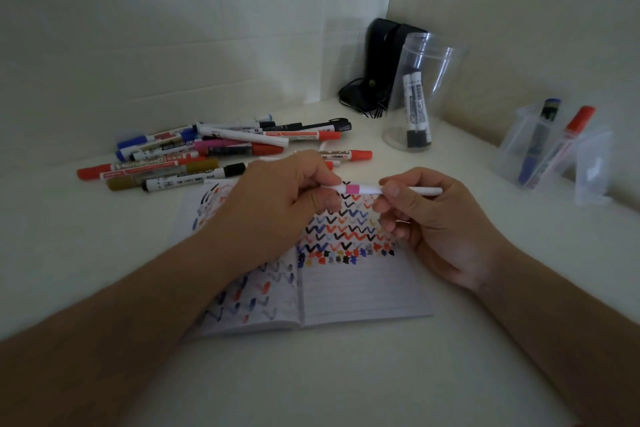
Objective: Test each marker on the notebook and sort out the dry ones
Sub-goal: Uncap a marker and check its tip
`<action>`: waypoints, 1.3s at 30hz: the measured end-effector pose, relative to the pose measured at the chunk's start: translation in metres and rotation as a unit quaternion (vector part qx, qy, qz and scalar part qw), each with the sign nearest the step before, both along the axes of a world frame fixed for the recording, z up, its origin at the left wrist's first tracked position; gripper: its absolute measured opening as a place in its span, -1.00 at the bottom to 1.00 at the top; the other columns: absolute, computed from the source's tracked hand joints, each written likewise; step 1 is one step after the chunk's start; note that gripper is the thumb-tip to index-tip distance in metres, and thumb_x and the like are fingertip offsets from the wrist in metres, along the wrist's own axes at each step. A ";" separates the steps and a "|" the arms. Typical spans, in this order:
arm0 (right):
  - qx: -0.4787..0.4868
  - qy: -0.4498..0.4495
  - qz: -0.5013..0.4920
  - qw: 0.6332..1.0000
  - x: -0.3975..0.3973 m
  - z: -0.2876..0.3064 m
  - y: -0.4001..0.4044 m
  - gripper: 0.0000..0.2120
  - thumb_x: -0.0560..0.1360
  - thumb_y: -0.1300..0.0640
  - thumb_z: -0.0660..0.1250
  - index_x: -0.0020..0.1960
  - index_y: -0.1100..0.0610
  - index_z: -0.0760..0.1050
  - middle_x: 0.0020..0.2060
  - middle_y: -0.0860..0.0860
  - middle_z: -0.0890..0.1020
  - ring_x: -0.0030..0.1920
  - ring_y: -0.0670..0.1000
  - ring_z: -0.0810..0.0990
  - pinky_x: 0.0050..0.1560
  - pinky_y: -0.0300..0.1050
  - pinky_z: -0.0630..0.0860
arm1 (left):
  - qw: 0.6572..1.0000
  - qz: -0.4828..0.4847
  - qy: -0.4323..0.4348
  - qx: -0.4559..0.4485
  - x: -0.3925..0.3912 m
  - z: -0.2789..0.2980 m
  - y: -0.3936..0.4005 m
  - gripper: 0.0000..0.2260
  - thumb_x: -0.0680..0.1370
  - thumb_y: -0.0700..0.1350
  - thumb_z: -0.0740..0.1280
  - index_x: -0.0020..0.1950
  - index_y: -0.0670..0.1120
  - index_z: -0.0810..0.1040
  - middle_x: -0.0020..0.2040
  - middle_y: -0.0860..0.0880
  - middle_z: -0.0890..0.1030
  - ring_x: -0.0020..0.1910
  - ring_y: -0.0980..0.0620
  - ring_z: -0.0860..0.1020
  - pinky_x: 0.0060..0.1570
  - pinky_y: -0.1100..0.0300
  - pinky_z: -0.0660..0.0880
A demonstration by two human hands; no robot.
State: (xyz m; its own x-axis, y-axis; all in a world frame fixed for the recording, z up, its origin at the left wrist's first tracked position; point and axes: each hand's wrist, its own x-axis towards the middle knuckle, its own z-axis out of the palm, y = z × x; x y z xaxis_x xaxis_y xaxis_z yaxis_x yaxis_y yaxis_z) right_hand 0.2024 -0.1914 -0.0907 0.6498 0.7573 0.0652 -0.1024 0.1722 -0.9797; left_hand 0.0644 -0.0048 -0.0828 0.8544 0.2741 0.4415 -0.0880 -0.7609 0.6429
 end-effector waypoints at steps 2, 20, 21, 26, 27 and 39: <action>0.003 0.000 0.005 1.000 0.001 -0.001 0.001 -0.83 0.35 0.07 0.54 -0.16 0.15 0.65 -0.26 0.16 0.69 -0.36 0.08 0.57 -0.37 -0.14 0.42 | 0.999 0.005 -0.015 0.033 0.001 -0.001 0.000 -0.90 0.59 -0.04 0.44 0.01 0.15 0.55 -0.20 0.32 0.61 -0.10 0.42 0.60 -0.13 0.52 0.46; -0.084 -0.084 -0.080 0.990 -0.022 0.036 -0.092 -0.86 0.55 0.31 0.44 0.11 0.21 0.63 -0.12 0.17 0.74 -0.28 0.06 0.62 -0.30 -0.17 0.51 | 0.979 -0.002 0.057 0.198 -0.019 0.056 -0.035 -0.85 0.54 0.14 0.43 0.10 0.24 0.69 -0.20 0.32 0.63 -0.12 0.37 0.59 -0.09 0.39 0.49; -0.077 -0.093 -0.095 0.988 -0.030 0.036 -0.111 -0.86 0.57 0.30 0.42 0.12 0.22 0.63 -0.11 0.18 0.74 -0.27 0.08 0.63 -0.28 -0.16 0.54 | 0.987 -0.010 0.046 0.157 -0.023 0.061 -0.052 -0.89 0.53 0.14 0.43 0.04 0.27 0.68 -0.21 0.31 0.65 -0.10 0.34 0.60 -0.10 0.45 0.46; 0.033 -0.022 -0.201 0.979 -0.064 0.011 -0.214 -0.89 0.37 0.20 0.49 -0.10 0.13 0.72 -0.24 0.21 0.68 -0.37 0.12 0.57 -0.37 -0.13 0.49 | 0.995 -0.087 0.014 -0.044 -0.028 0.039 -0.171 -0.91 0.56 -0.02 0.46 0.02 0.16 0.71 -0.22 0.15 0.69 -0.26 0.15 0.61 -0.24 0.35 0.49; 0.050 0.009 -0.227 0.973 -0.069 0.001 -0.235 -0.86 0.30 0.14 0.53 -0.15 0.12 0.72 -0.29 0.21 0.65 -0.40 0.11 0.55 -0.40 -0.15 0.47 | 0.988 -0.105 0.026 -0.107 -0.026 0.026 -0.196 -0.90 0.55 -0.05 0.46 0.03 0.14 0.72 -0.21 0.13 0.70 -0.26 0.17 0.63 -0.20 0.31 0.53; -0.024 0.413 -0.447 0.793 -0.112 -0.243 -0.398 -0.90 0.63 0.23 0.33 0.08 0.22 0.60 -0.29 0.11 0.64 -0.41 0.04 0.56 -0.45 -0.19 0.51 | 0.778 -0.127 0.405 -0.462 0.011 -0.169 -0.376 -0.71 0.63 -0.19 0.34 0.33 0.05 0.54 0.07 -0.13 0.68 0.00 -0.02 0.68 -0.01 0.09 0.64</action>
